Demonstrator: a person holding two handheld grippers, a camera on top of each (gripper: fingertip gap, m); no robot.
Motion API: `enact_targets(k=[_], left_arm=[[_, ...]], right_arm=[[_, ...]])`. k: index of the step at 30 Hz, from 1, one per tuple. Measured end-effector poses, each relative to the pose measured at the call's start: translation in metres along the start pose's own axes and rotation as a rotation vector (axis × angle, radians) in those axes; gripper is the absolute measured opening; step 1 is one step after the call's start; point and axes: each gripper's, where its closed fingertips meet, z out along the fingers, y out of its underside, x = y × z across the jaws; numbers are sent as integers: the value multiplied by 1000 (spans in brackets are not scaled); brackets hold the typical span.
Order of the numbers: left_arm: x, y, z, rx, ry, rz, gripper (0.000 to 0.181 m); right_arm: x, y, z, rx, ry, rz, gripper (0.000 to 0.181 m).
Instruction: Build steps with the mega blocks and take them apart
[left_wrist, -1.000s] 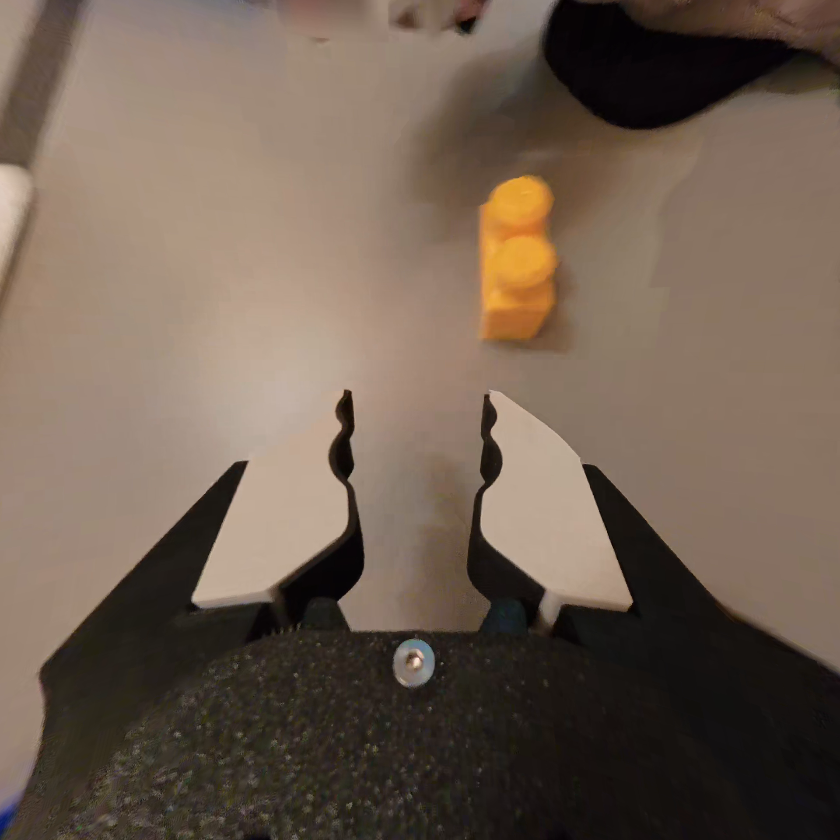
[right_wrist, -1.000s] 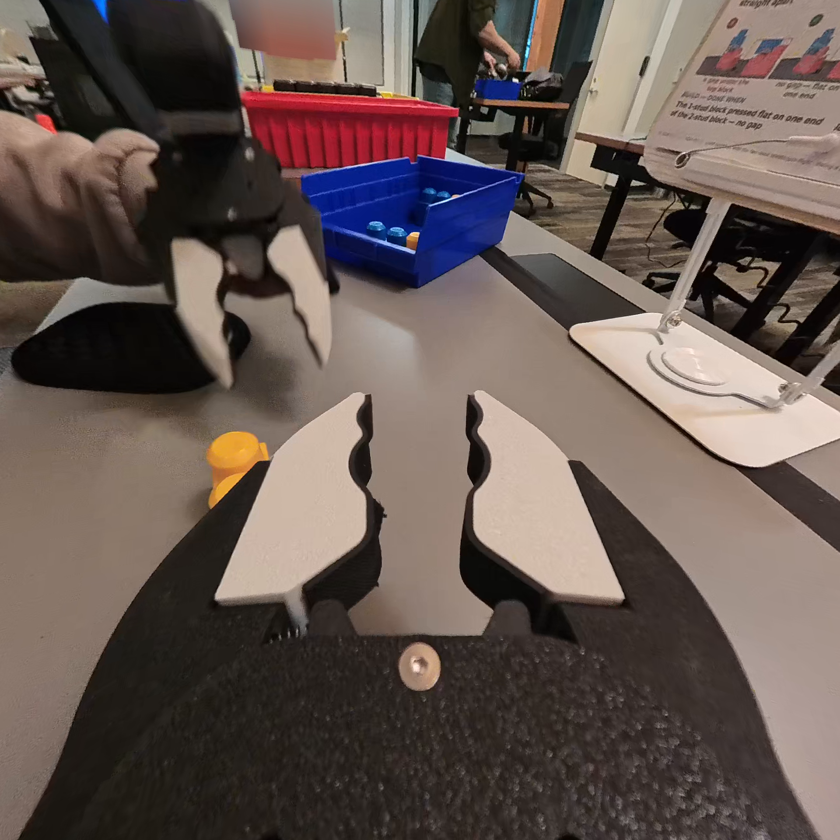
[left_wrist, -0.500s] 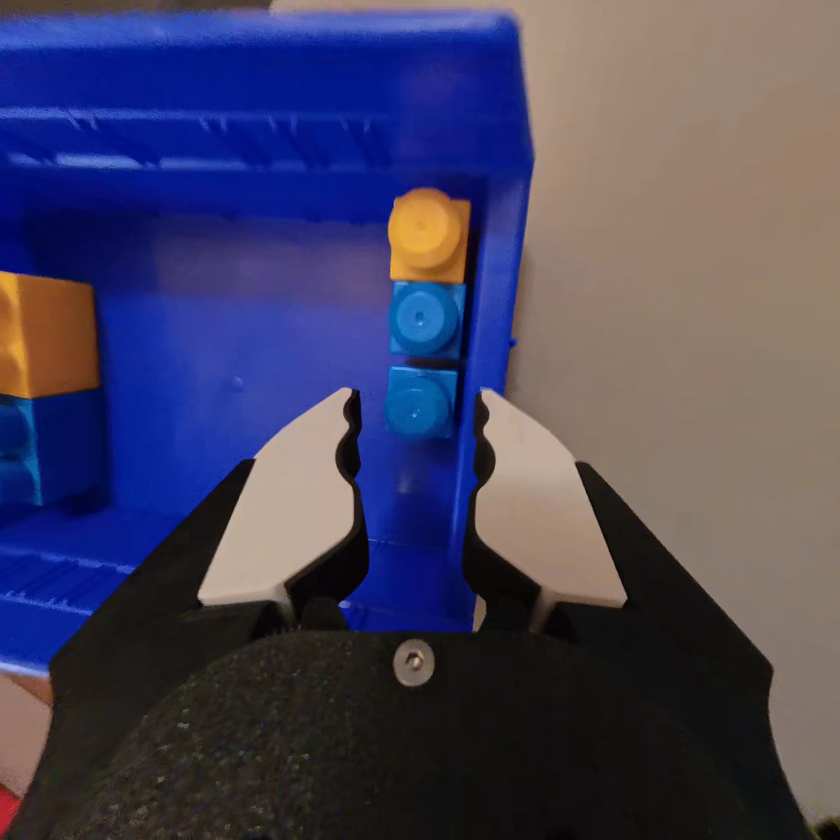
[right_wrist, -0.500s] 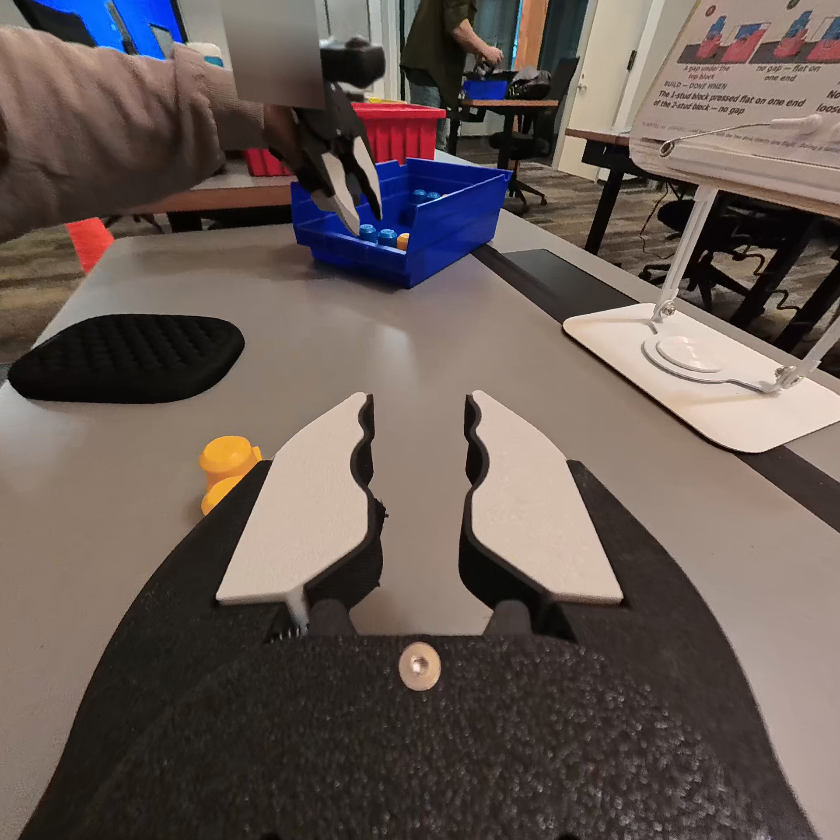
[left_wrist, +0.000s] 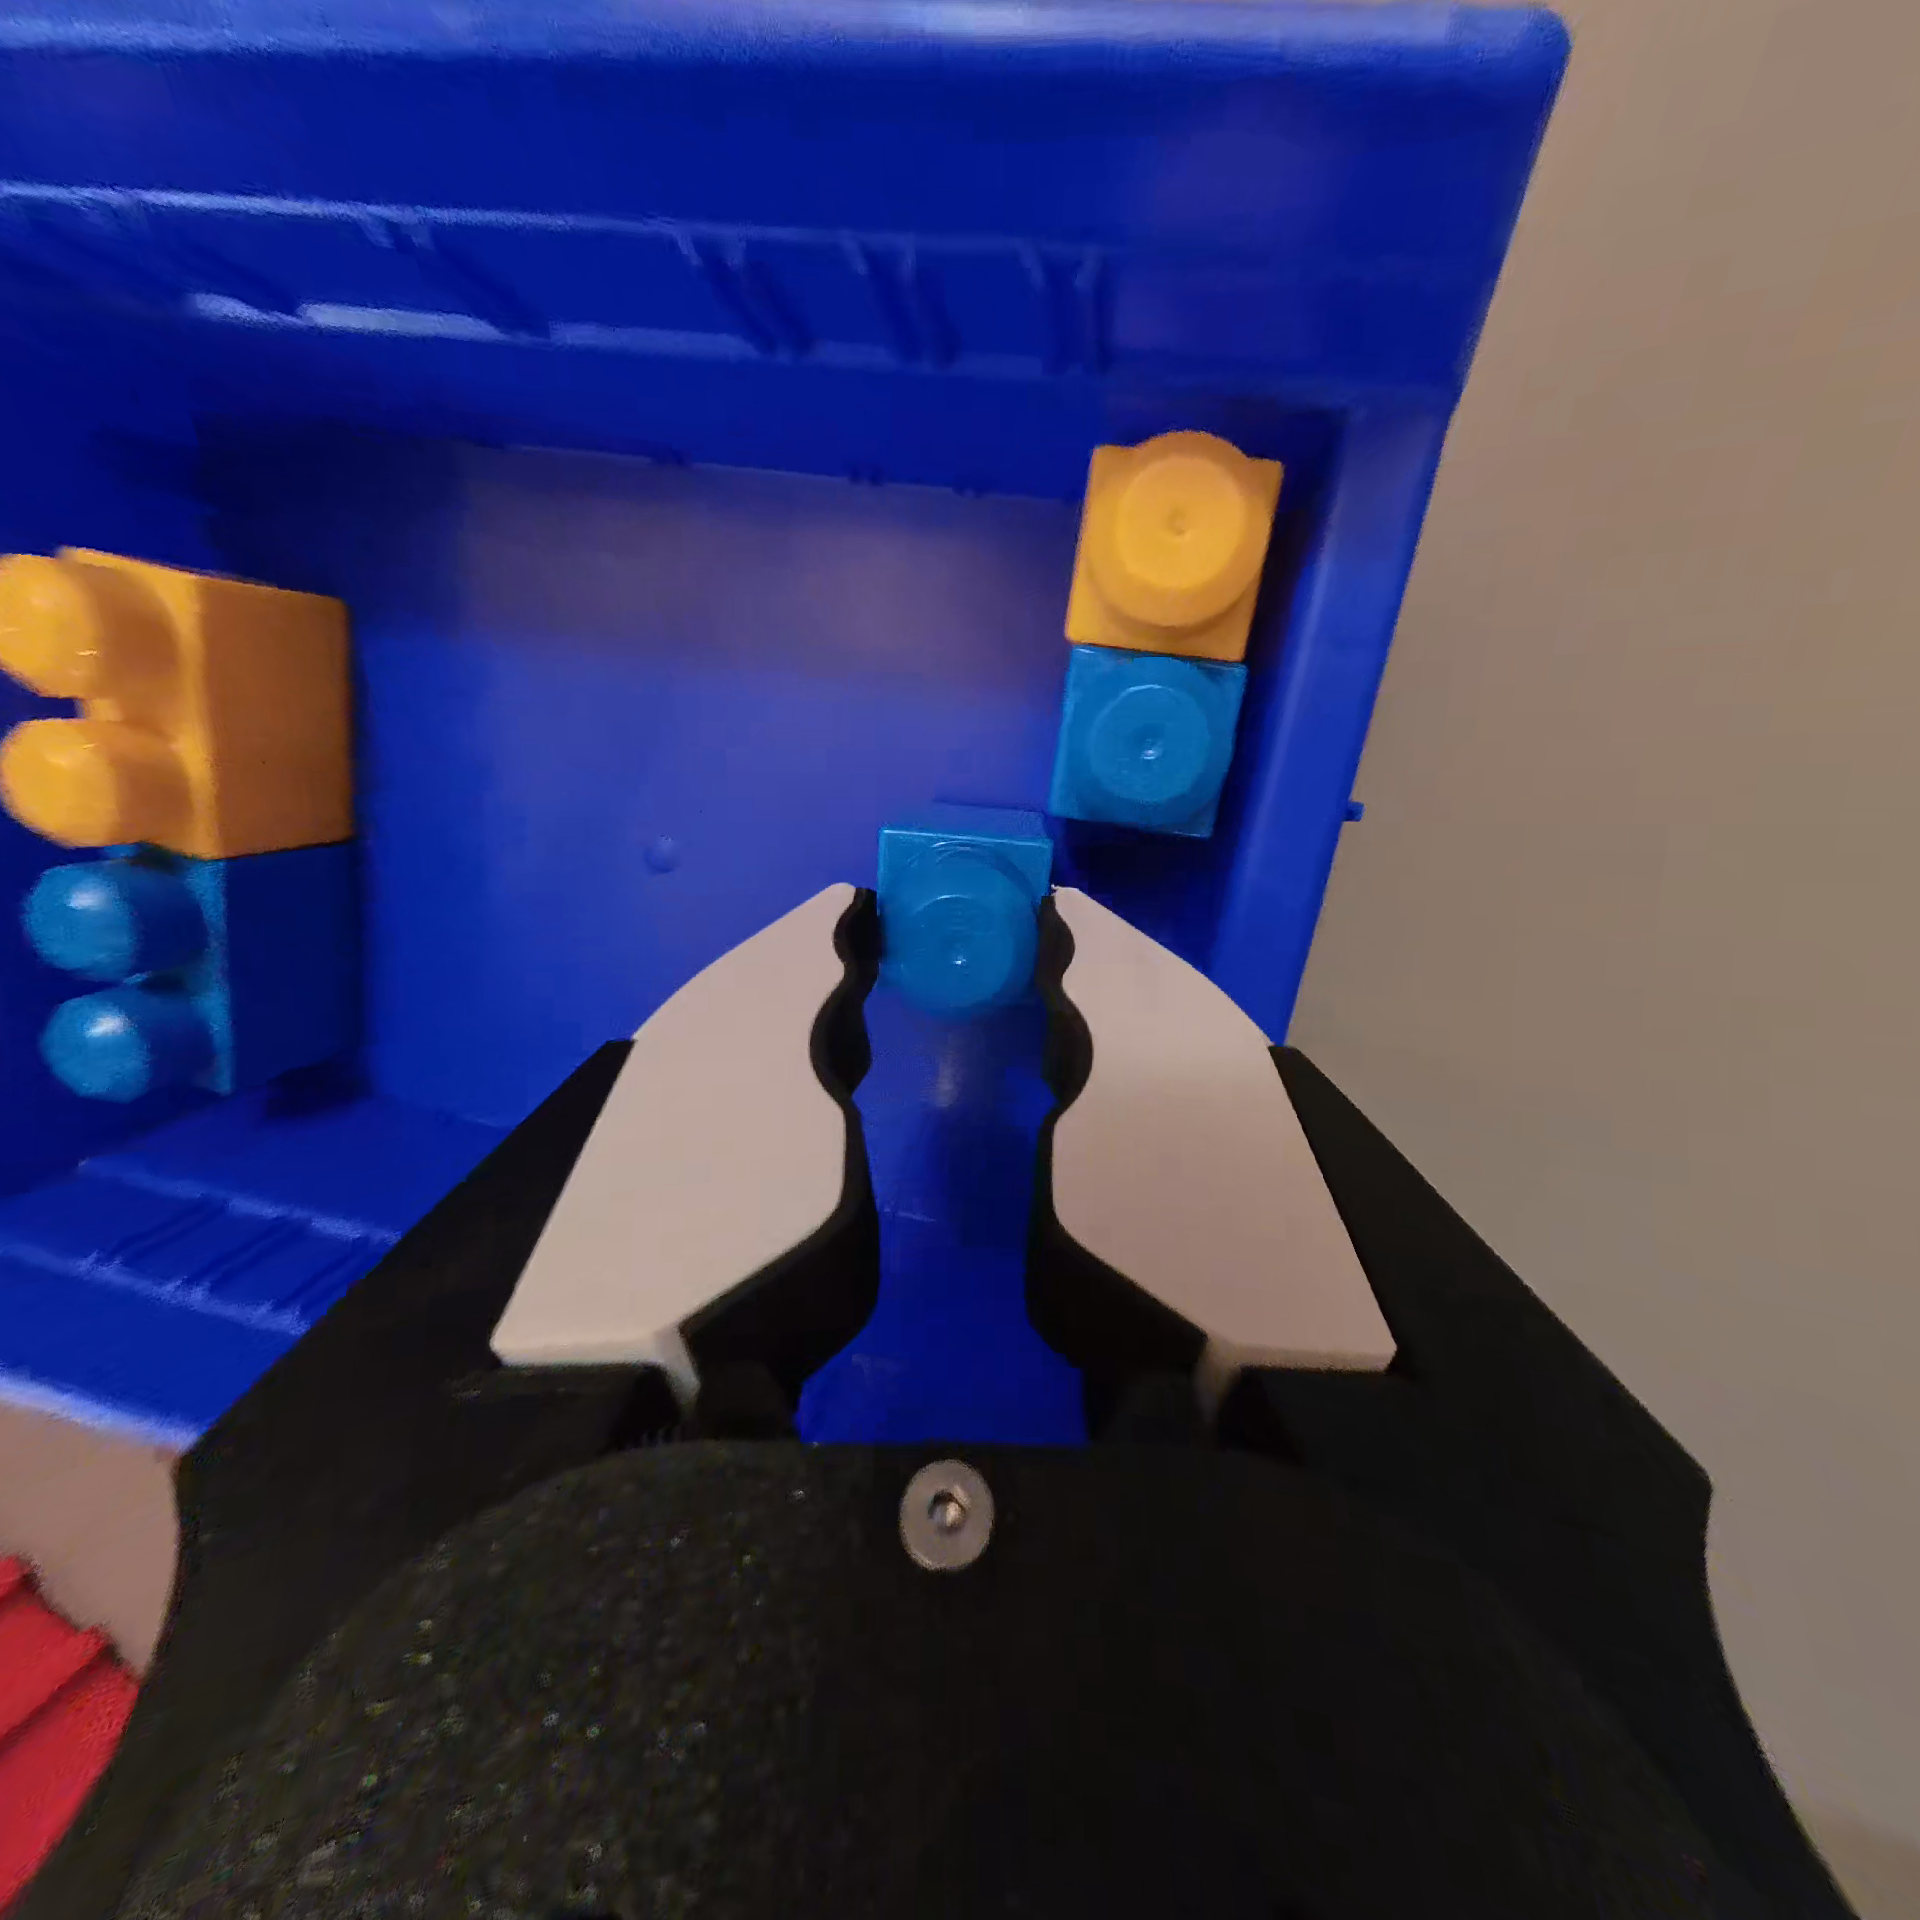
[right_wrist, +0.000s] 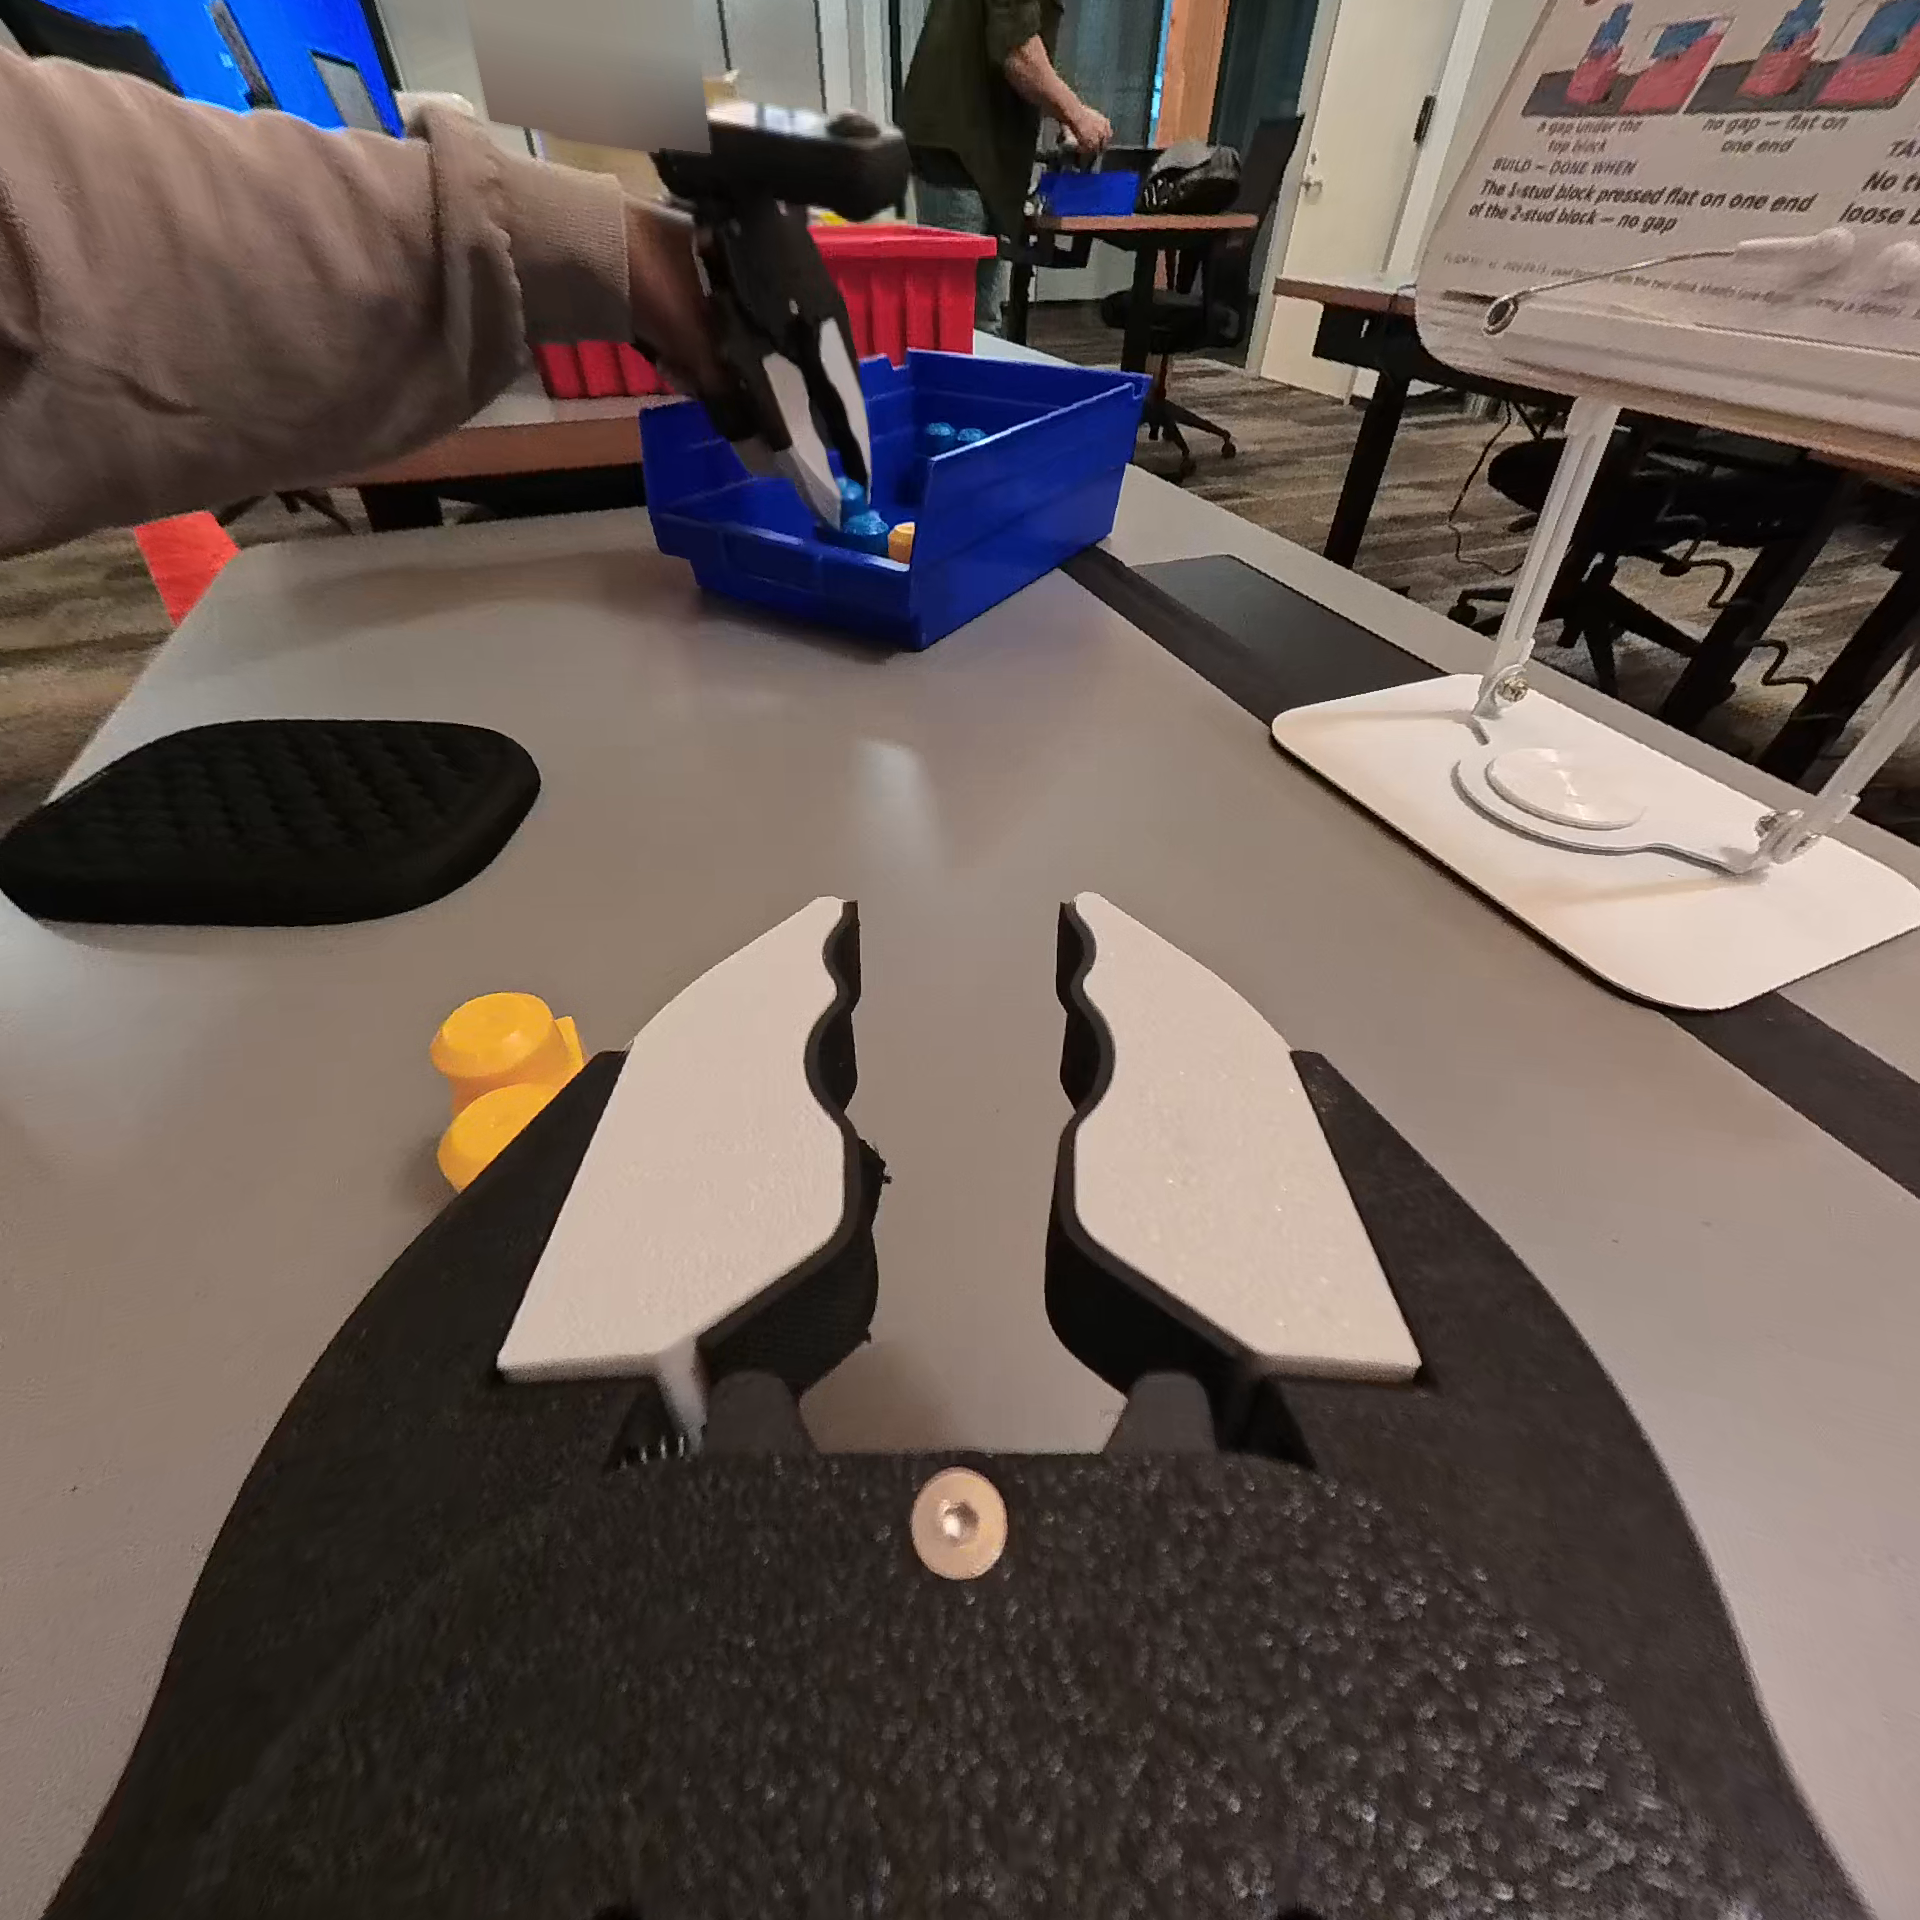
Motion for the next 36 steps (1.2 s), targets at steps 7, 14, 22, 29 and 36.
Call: enact_targets(k=[7, 14, 22, 29, 36], left_arm=[[2, -40, -68, 111, -168, 40, 30], [100, -105, -97, 198, -123, 216, 30], [245, -161, -68, 316, 114, 374, 30], [326, -193, -39, 421, 317, 406, 30], [354, -201, -32, 451, 364, 453, 29]], right_arm=[[-1, -2, 0, 3, 4, -17, 36], [-14, -6, 6, -21, -7, -77, 36], [-43, -11, 26, -145, -51, -242, 40], [-52, 6, 34, -279, -68, -288, 45], [-53, 33, 36, -357, -86, -314, 43]])
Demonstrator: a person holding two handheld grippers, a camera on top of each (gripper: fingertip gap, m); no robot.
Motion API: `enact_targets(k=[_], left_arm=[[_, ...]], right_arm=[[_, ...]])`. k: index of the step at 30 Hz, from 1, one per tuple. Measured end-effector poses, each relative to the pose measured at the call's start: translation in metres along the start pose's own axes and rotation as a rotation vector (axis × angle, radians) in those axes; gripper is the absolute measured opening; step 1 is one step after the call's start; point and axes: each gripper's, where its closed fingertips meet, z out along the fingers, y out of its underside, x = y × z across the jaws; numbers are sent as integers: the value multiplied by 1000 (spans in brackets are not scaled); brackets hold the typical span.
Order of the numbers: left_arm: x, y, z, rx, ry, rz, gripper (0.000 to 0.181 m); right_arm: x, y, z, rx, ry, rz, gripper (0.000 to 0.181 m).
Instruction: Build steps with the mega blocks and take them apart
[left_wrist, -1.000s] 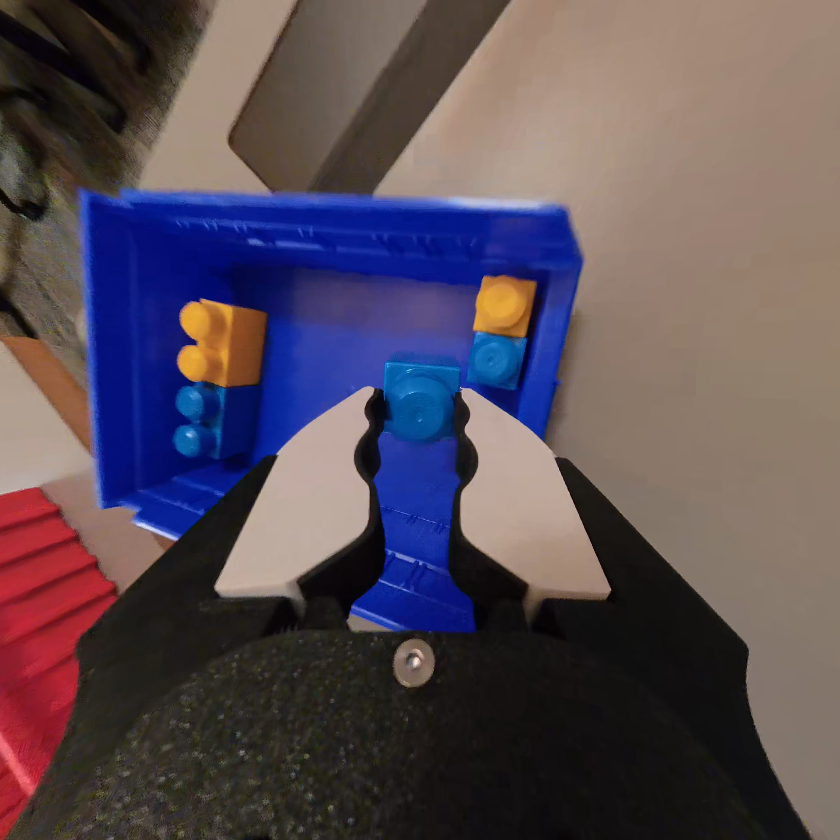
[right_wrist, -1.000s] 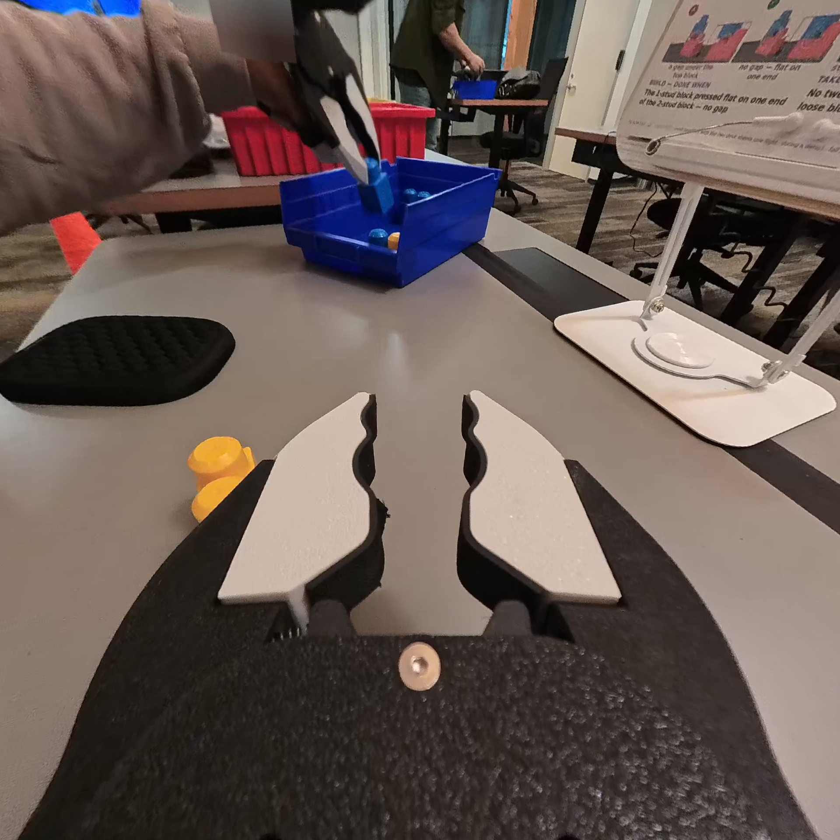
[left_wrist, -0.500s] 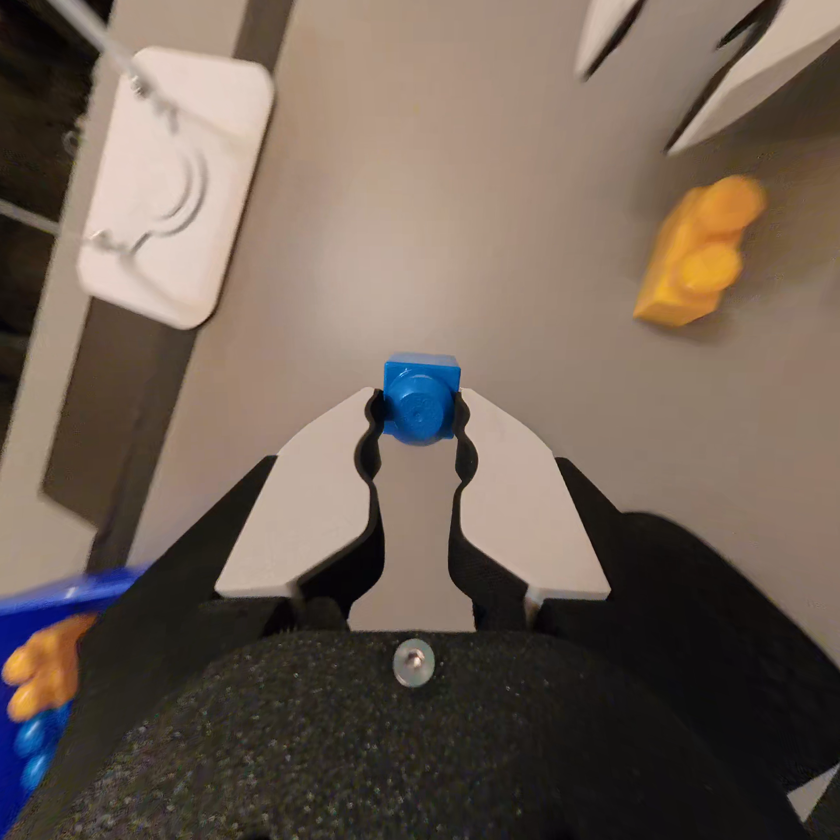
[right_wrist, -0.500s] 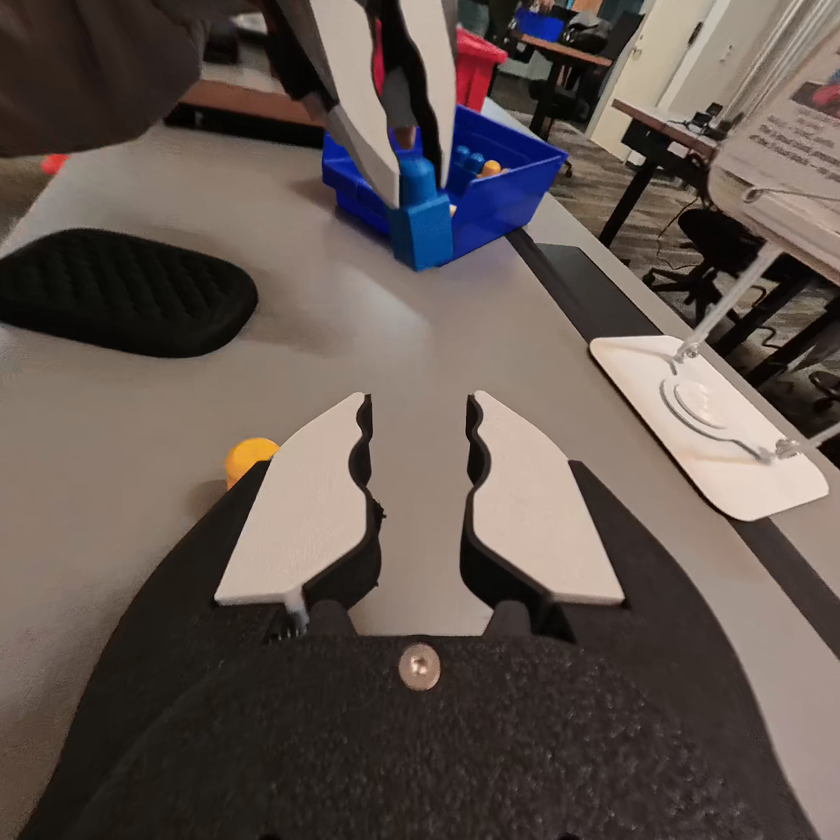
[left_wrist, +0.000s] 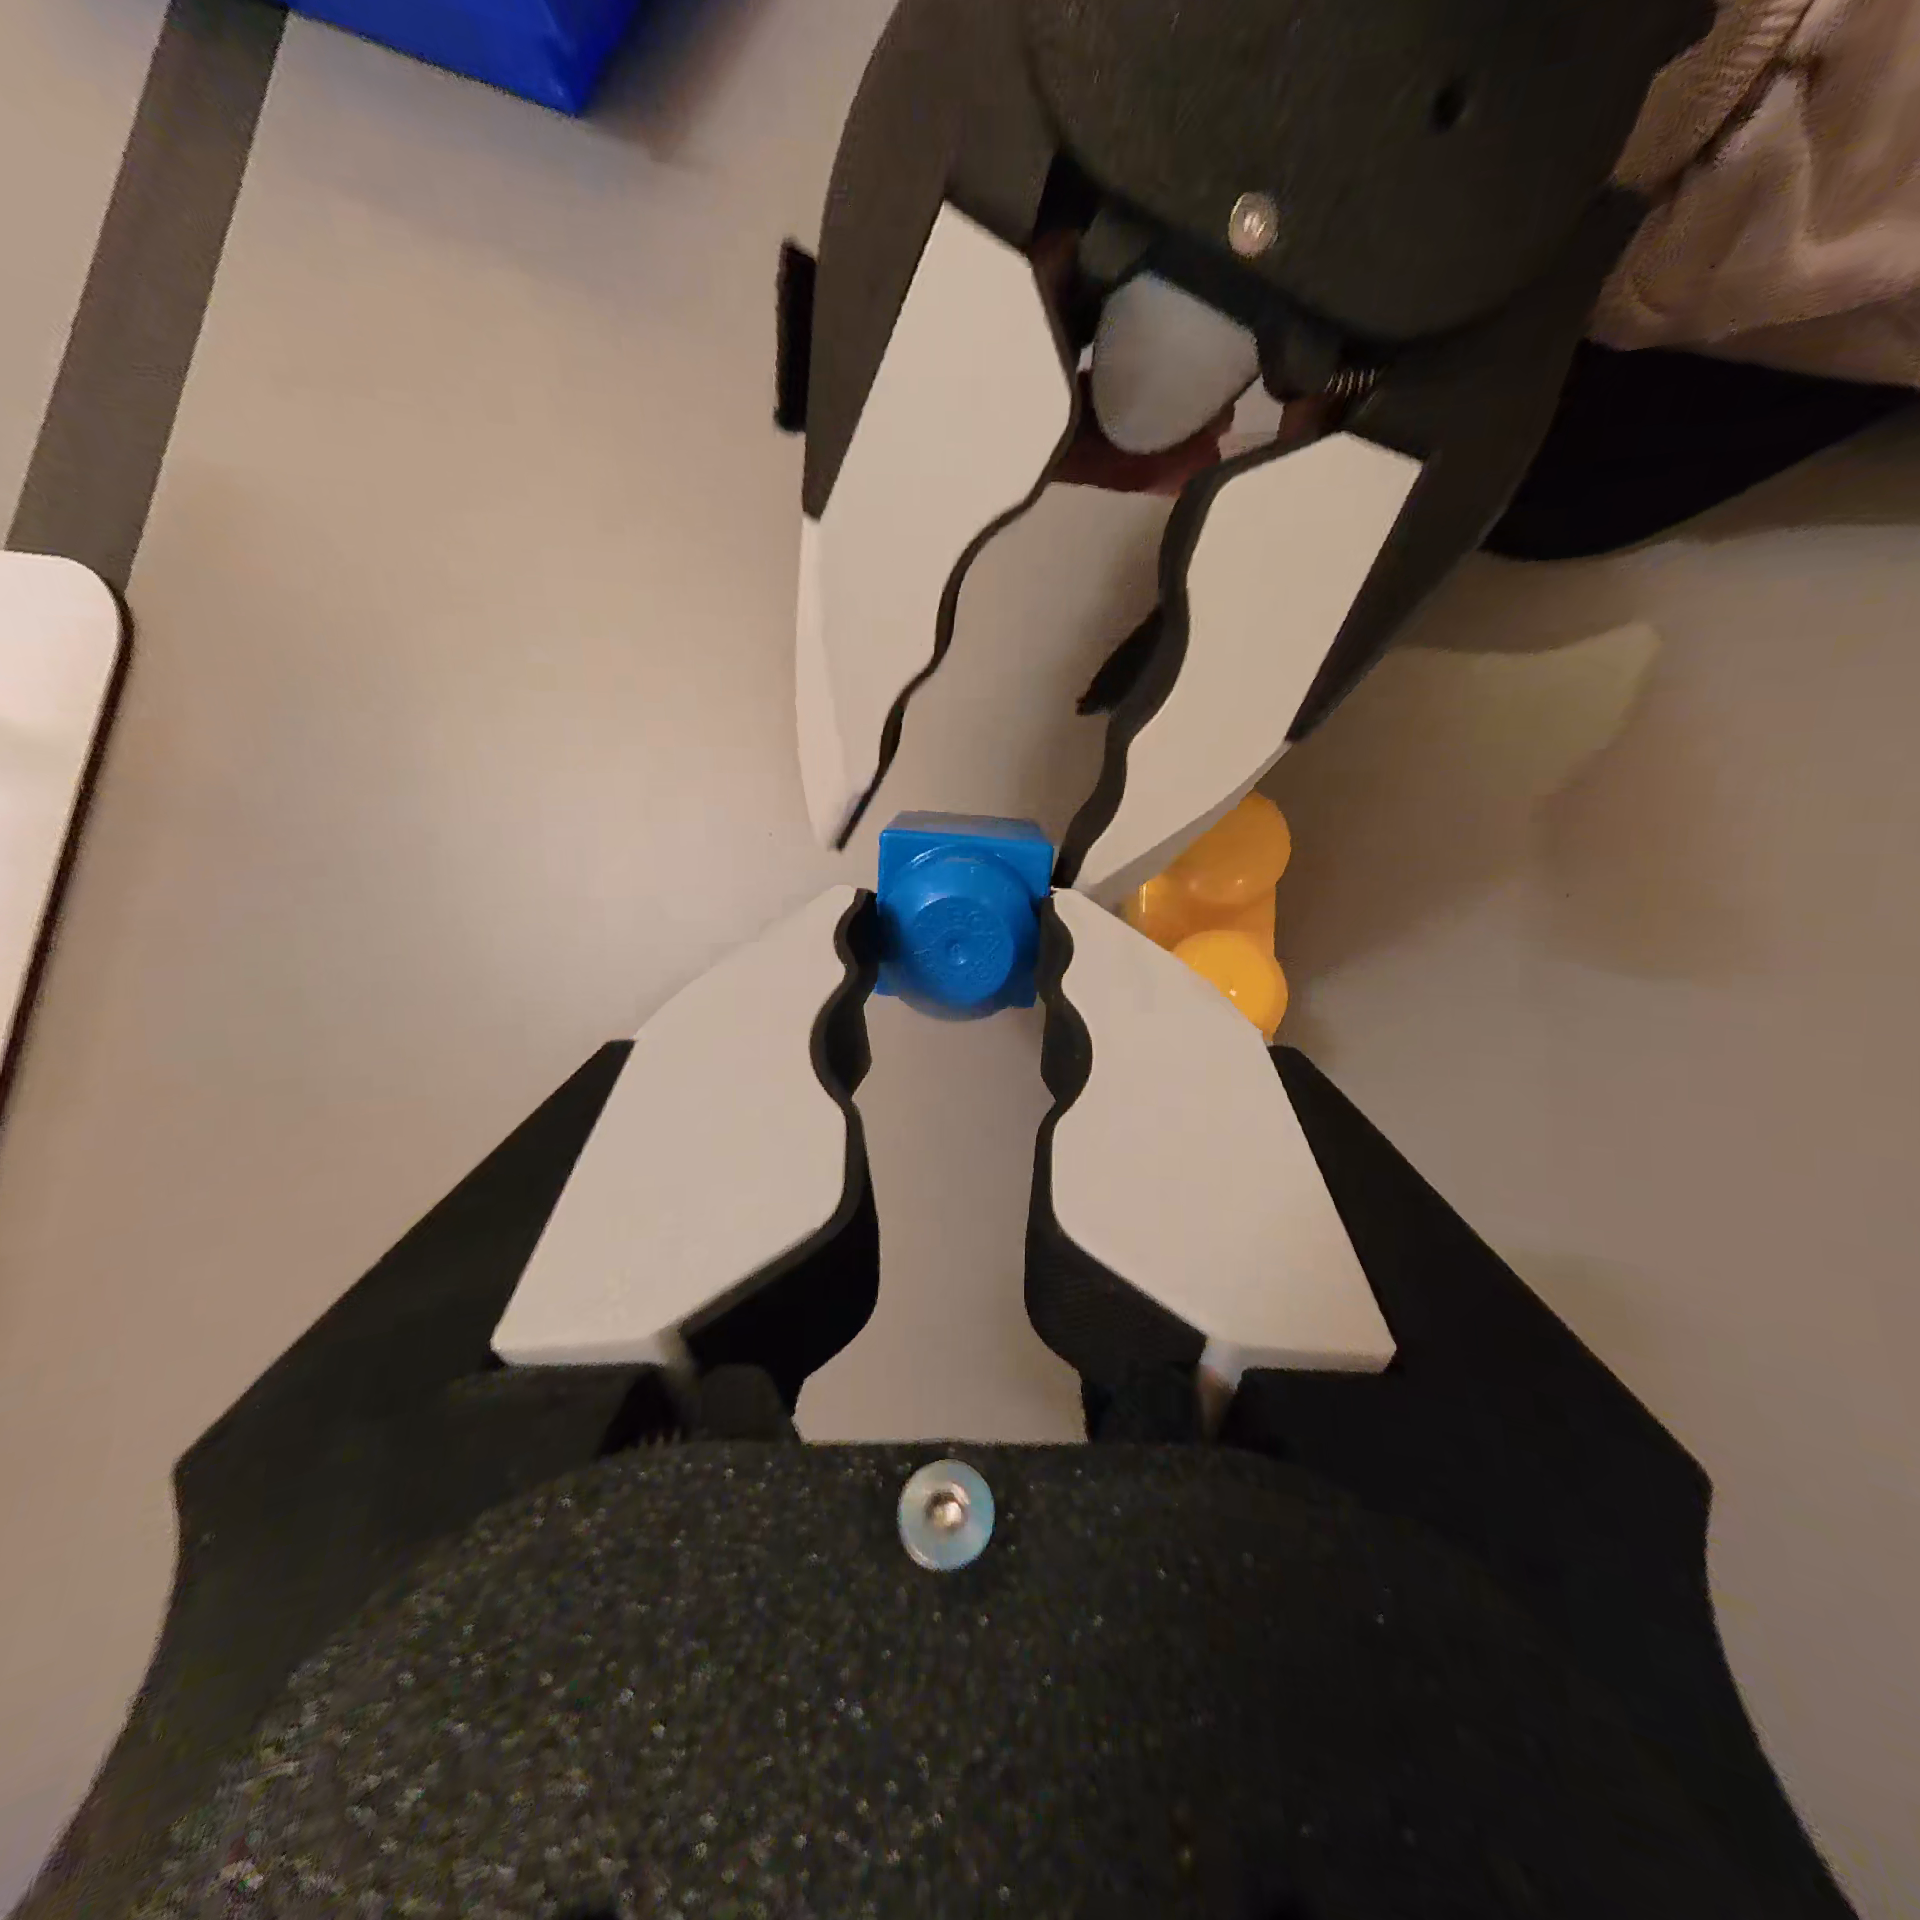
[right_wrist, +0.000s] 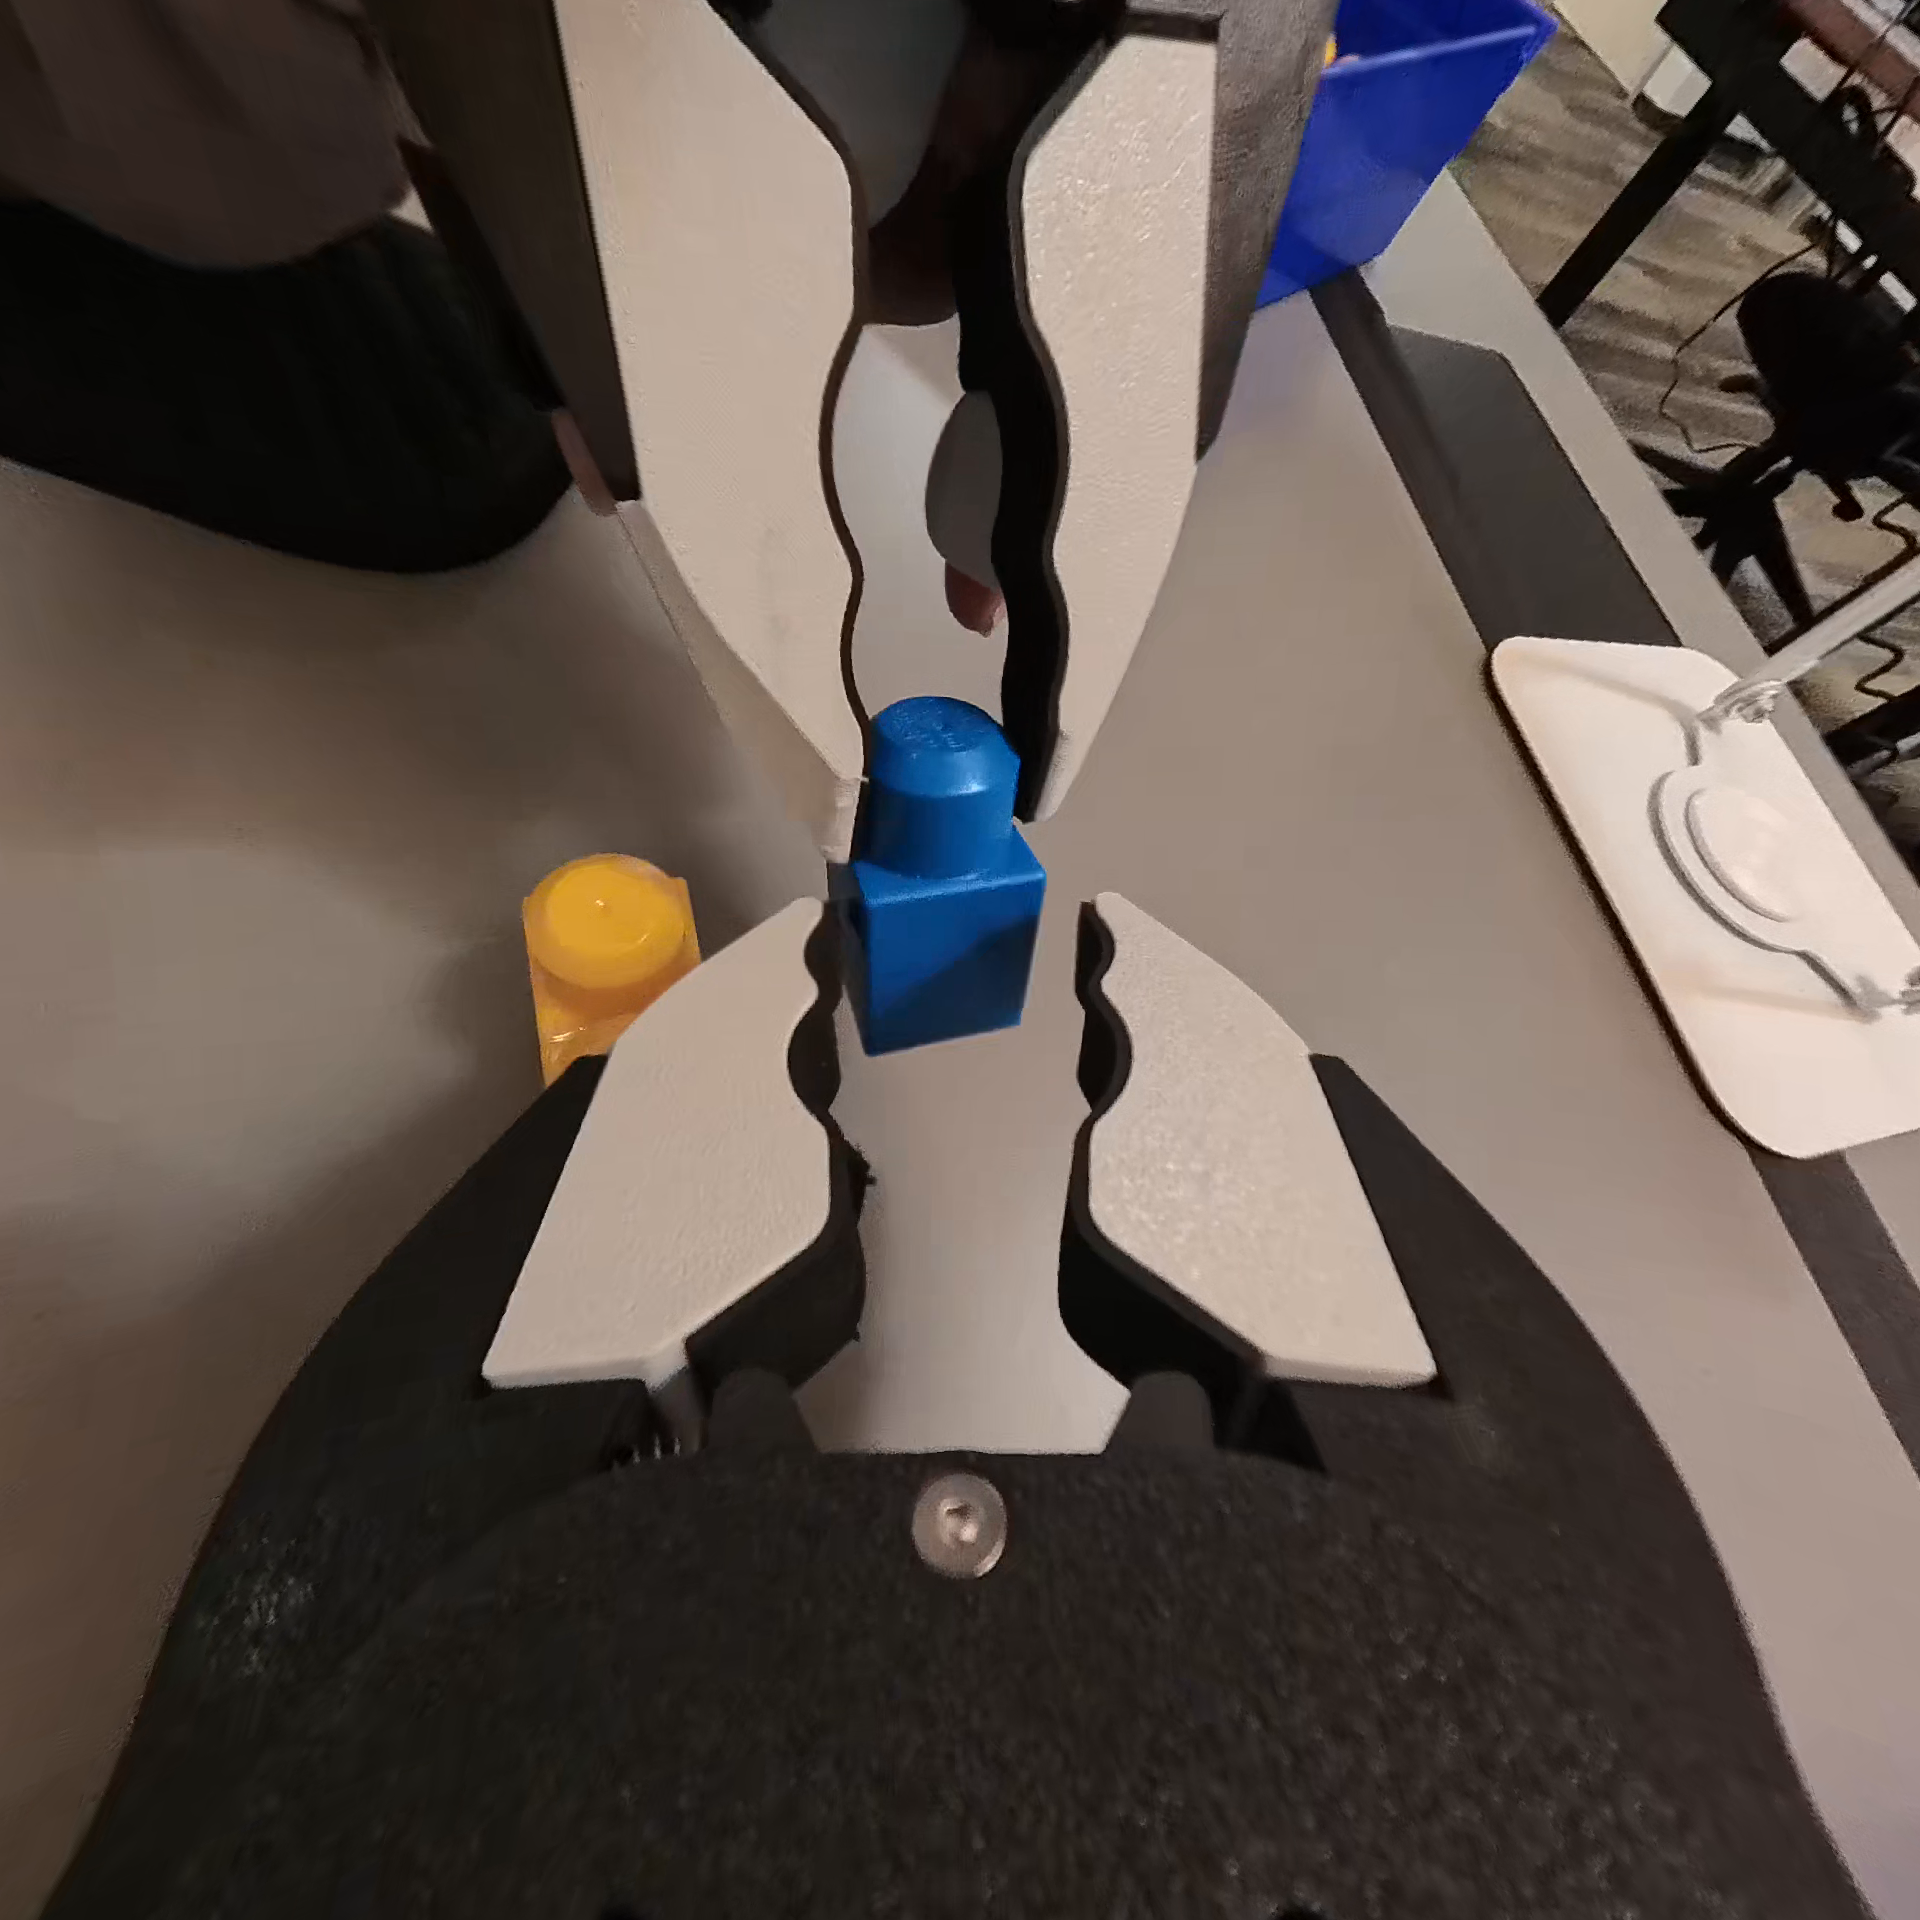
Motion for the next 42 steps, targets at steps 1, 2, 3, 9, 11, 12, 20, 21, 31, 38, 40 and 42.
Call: enact_targets(k=[1, 2, 3, 9, 11, 12, 20, 21, 31, 38, 40, 42], left_arm=[[0, -1, 1, 4, -8, 7, 29], [-1, -3, 1, 9, -14, 16, 29], [-2, -4, 1, 21, -16, 20, 29], [-3, -10, -8, 218, -16, -39, 53], [9, -4, -7, 263, 50, -63, 59], [16, 1, -4, 277, 87, -70, 62], [57, 42, 34, 198, 190, -12, 72], [58, 44, 38, 185, 176, 2, 67], [42, 40, 43, 221, 88, -12, 37], [15, 22, 5, 448, 100, -176, 37], [15, 23, 4, 440, 100, -172, 37], [19, 23, 5, 420, 105, -152, 37]], right_arm=[[-1, 0, 2, 5, -5, -1, 41], [-1, 0, 3, 15, -11, -3, 37], [-1, 0, 4, 23, -9, -2, 36], [12, 23, -5, 50, -45, 98, 35], [13, 38, -9, 41, -75, 145, 35], [12, 43, -10, 43, -88, 156, 35], [-1, 60, 1, -30, -135, 132, 35], [-1, 61, 1, -39, -132, 132, 35], [15, 37, -26, 110, -124, 237, 53], [23, 26, -41, 201, -115, 267, 50], [16, 10, -43, 254, -137, 248, 47], [4, -6, -40, 276, -167, 214, 49]])
